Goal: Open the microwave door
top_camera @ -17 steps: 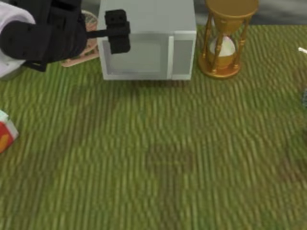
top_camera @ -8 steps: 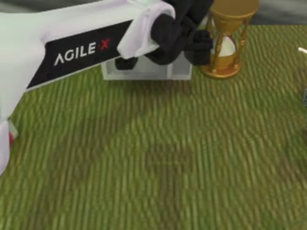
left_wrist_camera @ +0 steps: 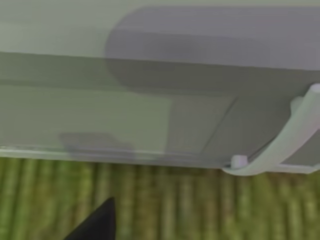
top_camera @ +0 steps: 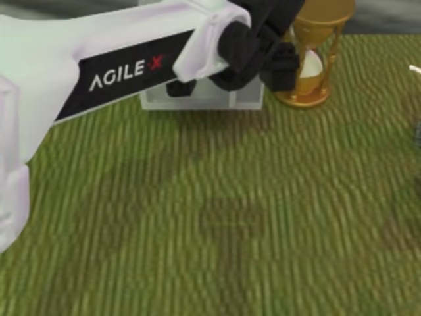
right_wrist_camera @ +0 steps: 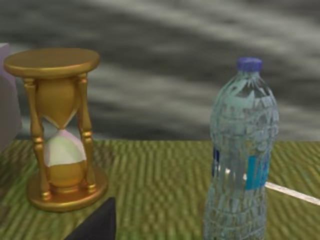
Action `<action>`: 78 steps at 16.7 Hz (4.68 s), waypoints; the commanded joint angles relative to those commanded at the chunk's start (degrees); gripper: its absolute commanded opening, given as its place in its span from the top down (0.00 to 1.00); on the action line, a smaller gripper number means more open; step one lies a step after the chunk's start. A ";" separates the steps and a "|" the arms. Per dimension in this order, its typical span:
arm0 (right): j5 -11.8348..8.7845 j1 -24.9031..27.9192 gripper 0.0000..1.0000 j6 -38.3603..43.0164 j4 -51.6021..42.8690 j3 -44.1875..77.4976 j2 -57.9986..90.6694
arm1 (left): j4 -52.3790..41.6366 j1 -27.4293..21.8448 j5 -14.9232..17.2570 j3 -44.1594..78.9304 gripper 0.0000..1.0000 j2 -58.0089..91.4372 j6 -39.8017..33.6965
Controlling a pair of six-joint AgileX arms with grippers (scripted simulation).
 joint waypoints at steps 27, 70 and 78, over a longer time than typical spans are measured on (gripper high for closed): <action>0.00 0.00 0.00 0.00 0.00 0.00 0.00 | 7.56 3.68 2.26 5.83 1.00 12.01 3.54; 0.00 0.00 0.00 0.00 0.00 0.00 0.00 | 12.72 1.70 2.46 -5.99 1.00 4.97 3.69; 0.00 0.00 0.00 0.00 0.00 0.00 0.00 | 13.57 1.84 2.96 -7.54 1.00 4.18 4.79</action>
